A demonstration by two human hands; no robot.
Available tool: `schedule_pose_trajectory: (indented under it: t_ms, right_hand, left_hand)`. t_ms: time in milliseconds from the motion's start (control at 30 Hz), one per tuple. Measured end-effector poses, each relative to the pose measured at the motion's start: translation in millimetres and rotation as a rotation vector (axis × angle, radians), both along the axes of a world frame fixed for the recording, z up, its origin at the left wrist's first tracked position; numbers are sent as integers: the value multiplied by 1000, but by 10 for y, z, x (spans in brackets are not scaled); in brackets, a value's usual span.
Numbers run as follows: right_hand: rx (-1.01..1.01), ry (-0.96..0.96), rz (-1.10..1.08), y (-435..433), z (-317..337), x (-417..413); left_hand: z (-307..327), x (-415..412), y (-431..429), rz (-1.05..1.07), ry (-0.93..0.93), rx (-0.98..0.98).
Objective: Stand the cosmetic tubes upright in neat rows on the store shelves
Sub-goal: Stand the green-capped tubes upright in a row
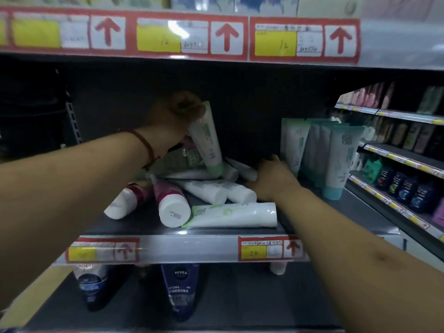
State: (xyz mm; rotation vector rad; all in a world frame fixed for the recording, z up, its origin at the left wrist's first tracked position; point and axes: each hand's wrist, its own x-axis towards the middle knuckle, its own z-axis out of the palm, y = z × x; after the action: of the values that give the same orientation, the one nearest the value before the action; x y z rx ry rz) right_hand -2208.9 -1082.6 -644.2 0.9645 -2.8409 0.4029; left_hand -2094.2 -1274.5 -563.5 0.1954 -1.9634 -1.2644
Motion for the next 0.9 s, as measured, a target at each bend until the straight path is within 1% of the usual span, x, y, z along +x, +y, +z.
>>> schedule_pose_trajectory:
  t_ms: [100, 267, 367, 533, 600, 700, 900]
  right_hand:
    - [18, -7, -34, 181, 97, 114]
    - [-63, -44, -58, 529, 128, 228]
    - [-206, -121, -80, 817, 93, 314]
    - [-504, -206, -11, 1328, 72, 460]
    - [-561, -211, -10, 1472, 64, 480]
    - [-599, -249, 4, 1646, 26, 475]
    - [-818, -461, 72, 1953, 11, 448]
  left_hand:
    - [53, 117, 158, 52, 42, 2]
    - [89, 240, 446, 92, 88, 35]
    - [121, 270, 659, 90, 103, 76]
    - [129, 290, 979, 65, 72, 109]
    - [129, 268, 1119, 51, 59, 108]
    - [107, 173, 1317, 59, 32, 60]
    - [2, -154, 1577, 64, -30, -75]
